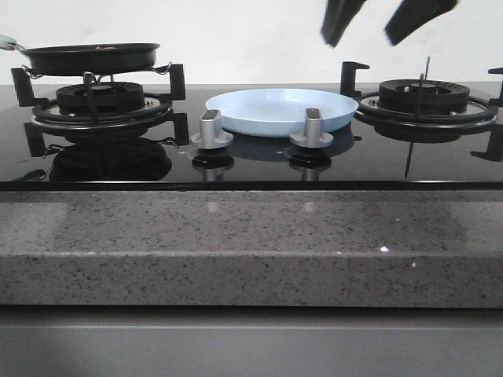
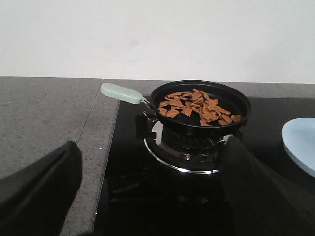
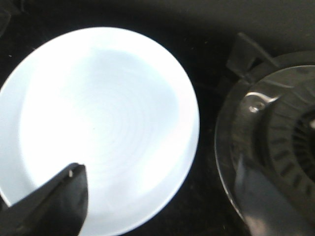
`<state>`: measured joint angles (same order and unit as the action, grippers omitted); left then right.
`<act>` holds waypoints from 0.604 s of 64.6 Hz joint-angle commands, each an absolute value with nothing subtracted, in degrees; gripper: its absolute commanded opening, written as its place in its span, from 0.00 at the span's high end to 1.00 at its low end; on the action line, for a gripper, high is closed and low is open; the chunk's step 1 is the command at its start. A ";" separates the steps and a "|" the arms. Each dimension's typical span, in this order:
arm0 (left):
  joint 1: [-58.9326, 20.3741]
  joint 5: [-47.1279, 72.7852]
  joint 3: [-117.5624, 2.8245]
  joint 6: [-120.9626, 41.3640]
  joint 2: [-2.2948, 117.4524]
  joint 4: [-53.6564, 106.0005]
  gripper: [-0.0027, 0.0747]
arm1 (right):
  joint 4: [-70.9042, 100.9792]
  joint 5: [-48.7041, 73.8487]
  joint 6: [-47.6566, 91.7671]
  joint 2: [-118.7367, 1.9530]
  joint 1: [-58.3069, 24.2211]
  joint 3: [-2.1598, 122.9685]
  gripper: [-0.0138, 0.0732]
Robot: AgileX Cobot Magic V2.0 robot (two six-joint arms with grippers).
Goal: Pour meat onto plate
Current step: 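Lower the right gripper onto the rim of the light blue plate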
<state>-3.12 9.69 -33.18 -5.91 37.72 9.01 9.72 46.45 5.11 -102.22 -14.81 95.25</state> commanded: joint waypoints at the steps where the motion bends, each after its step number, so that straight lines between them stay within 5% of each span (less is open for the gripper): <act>1: -3.65 4.51 -35.37 -5.46 37.97 9.12 0.24 | 9.71 50.55 6.02 -104.70 -14.77 104.08 0.22; 18: -3.65 4.51 -35.37 -5.46 37.97 9.12 0.24 | 9.13 60.08 6.02 -116.04 -14.77 120.24 0.40; 39: -3.65 4.51 -35.37 -5.46 37.97 9.12 0.24 | 6.76 64.05 6.02 -122.89 -14.77 125.73 0.41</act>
